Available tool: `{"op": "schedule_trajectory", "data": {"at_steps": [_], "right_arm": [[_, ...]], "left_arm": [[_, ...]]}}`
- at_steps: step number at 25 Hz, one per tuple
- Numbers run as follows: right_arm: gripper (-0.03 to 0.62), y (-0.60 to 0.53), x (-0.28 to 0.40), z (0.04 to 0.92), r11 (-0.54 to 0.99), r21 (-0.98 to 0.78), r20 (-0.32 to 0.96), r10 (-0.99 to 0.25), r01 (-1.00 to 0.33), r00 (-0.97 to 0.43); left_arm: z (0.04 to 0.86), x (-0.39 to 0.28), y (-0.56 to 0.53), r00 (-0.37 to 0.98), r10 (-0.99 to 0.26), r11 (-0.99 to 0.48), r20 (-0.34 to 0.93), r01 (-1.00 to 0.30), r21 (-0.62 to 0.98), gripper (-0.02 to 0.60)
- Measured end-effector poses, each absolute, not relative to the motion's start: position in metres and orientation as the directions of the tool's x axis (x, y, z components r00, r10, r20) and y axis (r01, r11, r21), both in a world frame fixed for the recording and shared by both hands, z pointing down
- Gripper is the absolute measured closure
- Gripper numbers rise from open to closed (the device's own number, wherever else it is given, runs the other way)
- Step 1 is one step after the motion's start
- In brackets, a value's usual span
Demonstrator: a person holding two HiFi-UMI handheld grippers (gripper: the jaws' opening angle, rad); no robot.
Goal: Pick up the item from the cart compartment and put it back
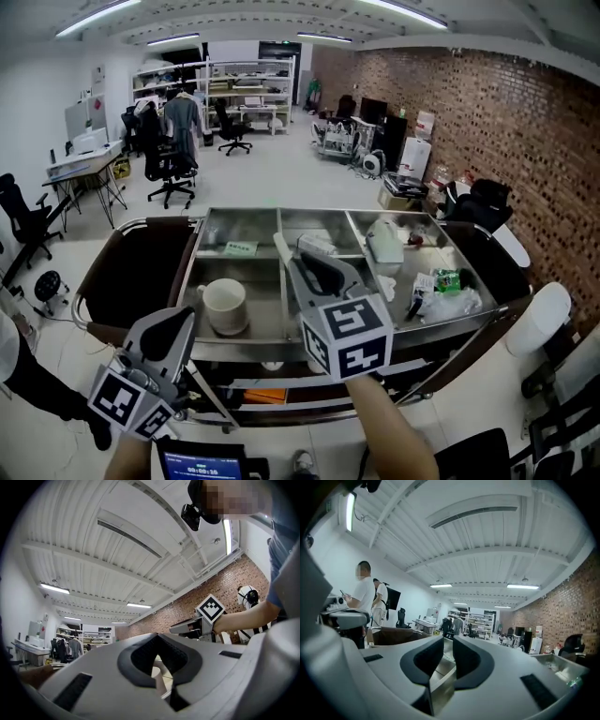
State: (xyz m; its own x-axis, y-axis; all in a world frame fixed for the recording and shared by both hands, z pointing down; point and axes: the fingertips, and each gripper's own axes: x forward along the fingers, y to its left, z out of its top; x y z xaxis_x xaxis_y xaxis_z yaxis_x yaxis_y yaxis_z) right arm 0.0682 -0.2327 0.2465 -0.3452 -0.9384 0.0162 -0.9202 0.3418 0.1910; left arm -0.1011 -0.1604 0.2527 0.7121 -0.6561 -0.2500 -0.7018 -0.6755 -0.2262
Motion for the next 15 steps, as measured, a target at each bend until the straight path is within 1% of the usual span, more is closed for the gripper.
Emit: {"op": "schedule_trajectory", "data": {"at_steps": [2, 4, 8, 15], "right_arm": [[0.53, -0.212, 0.061, 0.244, 0.351, 0.191, -0.004, -0.934, -0.917, -0.358], [0.554, -0.192, 0.054, 0.244, 0.355, 0.199, -0.022, -0.93, -0.913, -0.367], [0.567, -0.157, 0.047, 0.242, 0.358, 0.215, -0.069, -0.923, -0.909, -0.379], [0.583, -0.106, 0.045, 0.261, 0.403, 0.206, -0.082, -0.901, -0.892, -0.426]], "left_arm": [[0.258, -0.1, -0.157, 0.724, -0.647, -0.69, -0.24, -0.69, -0.218, 0.569], [0.263, -0.1, -0.153, 0.734, -0.639, -0.702, -0.229, -0.678, -0.215, 0.569], [0.27, -0.099, -0.147, 0.743, -0.635, -0.712, -0.211, -0.669, -0.213, 0.569], [0.284, -0.09, -0.136, 0.722, -0.667, -0.695, -0.183, -0.692, -0.193, 0.569]]}}
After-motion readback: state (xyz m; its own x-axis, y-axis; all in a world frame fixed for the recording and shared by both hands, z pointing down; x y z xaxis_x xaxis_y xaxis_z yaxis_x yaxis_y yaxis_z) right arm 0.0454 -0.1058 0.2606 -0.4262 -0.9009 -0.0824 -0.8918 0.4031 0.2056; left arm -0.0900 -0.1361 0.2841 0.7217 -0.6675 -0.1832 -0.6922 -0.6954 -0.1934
